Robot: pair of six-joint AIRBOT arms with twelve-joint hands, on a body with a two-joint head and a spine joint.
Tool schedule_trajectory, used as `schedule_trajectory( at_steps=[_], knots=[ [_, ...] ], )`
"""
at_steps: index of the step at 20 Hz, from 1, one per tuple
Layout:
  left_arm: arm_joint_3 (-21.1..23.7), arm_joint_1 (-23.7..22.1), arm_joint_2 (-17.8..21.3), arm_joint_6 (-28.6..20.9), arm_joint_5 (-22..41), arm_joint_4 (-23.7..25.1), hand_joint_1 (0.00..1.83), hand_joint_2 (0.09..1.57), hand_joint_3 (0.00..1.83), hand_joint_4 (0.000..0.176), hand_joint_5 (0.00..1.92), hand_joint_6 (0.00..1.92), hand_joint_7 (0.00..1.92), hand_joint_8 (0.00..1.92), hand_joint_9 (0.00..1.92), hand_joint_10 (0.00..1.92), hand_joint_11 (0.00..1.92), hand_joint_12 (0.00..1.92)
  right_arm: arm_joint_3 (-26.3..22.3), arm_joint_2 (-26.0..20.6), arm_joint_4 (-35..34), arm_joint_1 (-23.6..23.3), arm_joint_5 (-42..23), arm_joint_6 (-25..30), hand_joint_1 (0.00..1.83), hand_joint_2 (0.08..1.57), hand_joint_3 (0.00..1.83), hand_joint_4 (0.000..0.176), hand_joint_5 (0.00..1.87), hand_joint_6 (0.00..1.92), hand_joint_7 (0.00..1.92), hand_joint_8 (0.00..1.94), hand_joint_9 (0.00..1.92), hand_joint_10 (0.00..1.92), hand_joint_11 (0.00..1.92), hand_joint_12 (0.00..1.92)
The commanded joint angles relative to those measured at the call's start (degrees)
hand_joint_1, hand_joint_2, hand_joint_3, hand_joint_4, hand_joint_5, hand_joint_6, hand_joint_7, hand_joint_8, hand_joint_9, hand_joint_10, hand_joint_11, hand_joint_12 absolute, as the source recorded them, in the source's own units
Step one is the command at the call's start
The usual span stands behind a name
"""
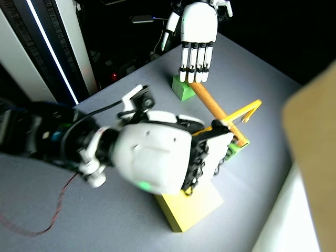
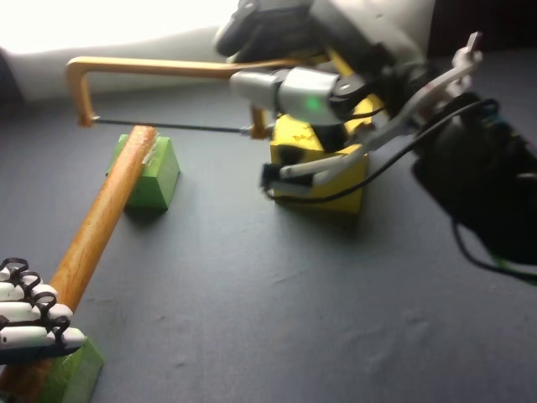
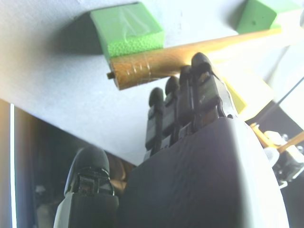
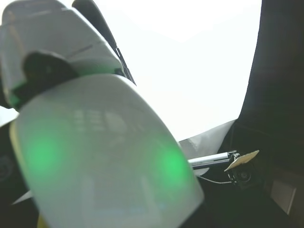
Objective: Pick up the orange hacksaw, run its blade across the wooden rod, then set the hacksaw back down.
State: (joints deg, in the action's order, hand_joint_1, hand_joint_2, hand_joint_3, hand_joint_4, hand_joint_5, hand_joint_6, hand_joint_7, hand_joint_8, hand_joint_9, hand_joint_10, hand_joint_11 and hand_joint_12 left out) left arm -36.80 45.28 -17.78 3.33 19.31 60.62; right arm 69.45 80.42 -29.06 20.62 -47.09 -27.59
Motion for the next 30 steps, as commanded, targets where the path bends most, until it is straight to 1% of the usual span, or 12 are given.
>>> schedule_trajectory(
  at_steps=[1,4,6,8,9,18,21,22,24,26,29,30],
  knots=[
    [-0.3,-0.5,-0.4,0.1,0.9,-0.6,0.0,1.26,0.0,0.0,0.16,0.0,0.16,0.0,0.12,0.0,0.0,0.34,0.1,0.3,1.4,-1.2,-7.0,0.3,1.37,1.13,0.0,0.0,0.84,0.99,0.95,1.01,1.01,1.22,0.91,1.16],
    [-0.3,-0.5,-0.4,0.1,0.9,-0.6,0.0,1.27,0.0,0.0,0.17,0.0,0.15,0.0,0.11,0.0,0.0,0.3,0.1,2.4,-0.2,-0.9,-7.0,-1.3,1.37,1.15,0.0,0.0,0.78,1.08,0.9,1.08,0.95,1.28,0.9,1.17],
    [-0.3,-0.5,-0.5,0.1,0.9,-0.6,0.0,1.27,0.0,0.0,0.18,0.01,0.16,0.0,0.11,0.0,0.0,0.29,0.0,3.5,-1.4,-0.2,-7.3,-1.9,1.38,1.11,0.0,0.0,0.83,0.98,1.0,0.93,1.04,1.2,0.91,1.17],
    [-0.2,-0.5,-0.5,0.1,0.9,-0.6,0.0,1.26,0.0,0.0,0.15,0.0,0.14,0.0,0.1,0.0,0.0,0.26,-0.1,3.9,-1.8,0.6,-7.5,-2.8,1.38,1.11,0.0,0.0,0.84,0.98,1.01,0.92,1.05,1.19,0.91,1.17],
    [-0.2,-0.5,-0.5,0.1,0.9,-0.6,0.0,1.26,0.0,0.0,0.18,0.01,0.16,0.01,0.12,0.0,0.0,0.3,-0.2,3.9,-1.8,1.1,-7.5,-3.2,1.38,1.11,0.0,0.0,0.85,0.96,1.0,0.92,1.06,1.17,0.93,1.14],
    [-0.1,-0.6,-0.5,0.1,0.9,-0.6,0.0,1.27,0.0,0.0,0.18,0.0,0.16,0.0,0.11,0.0,0.0,0.2,-0.7,4.7,-2.4,4.8,-10.0,-5.7,1.37,1.13,0.0,0.0,0.84,1.02,0.94,1.0,0.98,1.24,0.93,1.15],
    [-0.1,-0.7,-0.6,0.1,0.8,-0.6,0.0,1.26,0.0,0.0,0.16,0.0,0.15,0.0,0.1,0.0,0.0,0.17,-0.4,7.5,-5.3,4.5,-10.8,-7.4,1.37,1.13,0.0,0.0,0.82,1.05,0.92,1.02,0.99,1.22,0.92,1.14],
    [-0.1,-0.7,-0.6,0.1,0.8,-0.6,0.0,1.27,0.0,0.0,0.18,0.0,0.17,0.0,0.12,0.0,0.0,0.22,0.0,8.3,-5.3,4.3,-10.7,-7.4,1.37,1.14,0.0,0.0,0.8,1.07,0.92,1.02,0.98,1.24,0.93,1.14],
    [0.0,-0.8,-0.7,0.1,0.7,-0.6,0.0,1.27,0.0,0.0,0.21,0.0,0.19,0.0,0.15,0.0,0.0,0.35,0.8,9.9,-5.3,4.0,-10.7,-7.5,1.37,1.11,0.0,0.0,0.86,0.97,0.99,0.94,1.04,1.19,0.92,1.17],
    [0.0,-0.9,-0.8,0.1,0.7,-0.6,0.0,1.27,0.0,0.0,0.17,0.0,0.14,0.0,0.11,0.0,0.0,0.29,2.0,11.7,-5.5,3.4,-10.7,-7.7,1.38,1.11,0.0,0.0,0.85,0.96,1.01,0.92,1.05,1.18,0.91,1.17],
    [0.0,-1.0,-0.8,0.1,0.7,-0.6,0.0,1.27,0.0,0.0,0.2,0.01,0.19,0.01,0.15,0.01,0.0,0.38,4.9,15.1,-5.5,2.4,-10.7,-7.7,1.38,1.1,0.0,0.0,0.86,0.95,1.02,0.89,1.06,1.16,0.92,1.15],
    [0.0,-1.0,-0.8,0.1,0.7,-0.6,0.0,1.27,0.0,0.0,0.16,0.0,0.16,0.0,0.13,0.0,0.0,0.33,5.7,16.1,-5.5,2.2,-10.6,-7.7,1.38,1.1,0.0,0.0,0.88,0.93,1.03,0.88,1.07,1.14,0.93,1.14]
  ],
)
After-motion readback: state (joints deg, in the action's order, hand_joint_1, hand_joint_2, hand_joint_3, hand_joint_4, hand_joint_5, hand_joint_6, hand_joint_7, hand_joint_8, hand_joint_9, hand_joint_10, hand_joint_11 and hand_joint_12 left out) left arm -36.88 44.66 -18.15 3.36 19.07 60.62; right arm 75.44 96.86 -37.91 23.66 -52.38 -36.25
